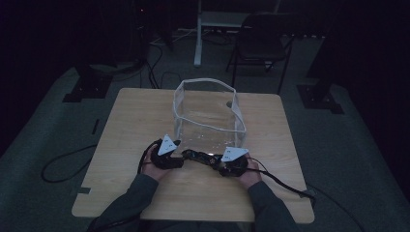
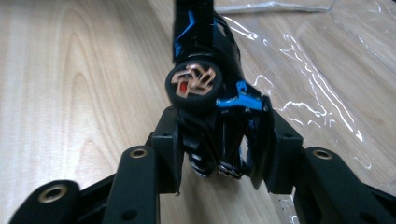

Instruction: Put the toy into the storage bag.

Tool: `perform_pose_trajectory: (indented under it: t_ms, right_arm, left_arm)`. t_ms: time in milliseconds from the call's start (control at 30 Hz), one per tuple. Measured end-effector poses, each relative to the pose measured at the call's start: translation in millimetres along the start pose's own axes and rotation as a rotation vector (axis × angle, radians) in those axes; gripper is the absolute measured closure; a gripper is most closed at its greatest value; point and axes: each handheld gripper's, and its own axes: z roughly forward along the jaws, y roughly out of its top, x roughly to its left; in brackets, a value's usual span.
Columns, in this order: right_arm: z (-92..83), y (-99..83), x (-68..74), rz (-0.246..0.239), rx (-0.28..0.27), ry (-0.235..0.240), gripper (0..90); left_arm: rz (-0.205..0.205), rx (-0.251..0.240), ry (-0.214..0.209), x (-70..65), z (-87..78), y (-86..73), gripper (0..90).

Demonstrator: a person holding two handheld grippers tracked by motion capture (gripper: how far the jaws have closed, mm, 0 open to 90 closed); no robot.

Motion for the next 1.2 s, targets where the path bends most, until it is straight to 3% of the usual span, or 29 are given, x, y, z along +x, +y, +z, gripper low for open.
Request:
perform_pose_trajectory:
  t_ms: [133,533,733,867,1100,1200]
  right_arm:
    - [-10.6,5.1,-2.2,0.010,-0.032,0.008,58.3]
    - [-25.7,12.1,-6.6,0.006,-0.047,0.028,58.3]
    - [-28.6,24.7,-0.6,-0.049,-0.036,0.040,58.4]
    - [-28.3,31.8,1.3,-0.071,-0.037,0.042,58.3]
    - [-31.5,35.7,-0.9,-0.055,-0.077,0.053,58.3]
    - [-31.7,36.2,-3.1,-0.020,-0.117,0.063,58.2]
  left_arm:
    - [0.047,0.026,-0.022,-6.1,0.4,-6.1,34.3]
    - [0.106,0.052,-0.065,-15.7,9.2,-4.0,38.9]
    - [0.129,0.032,-0.061,-23.0,12.7,-0.7,36.6]
    - [0.169,0.026,-0.069,-27.4,14.0,5.4,33.4]
    - [0.178,0.022,-0.077,-30.0,16.8,7.1,33.4]
    - [0.186,0.033,-0.071,-31.9,20.2,6.9,33.4]
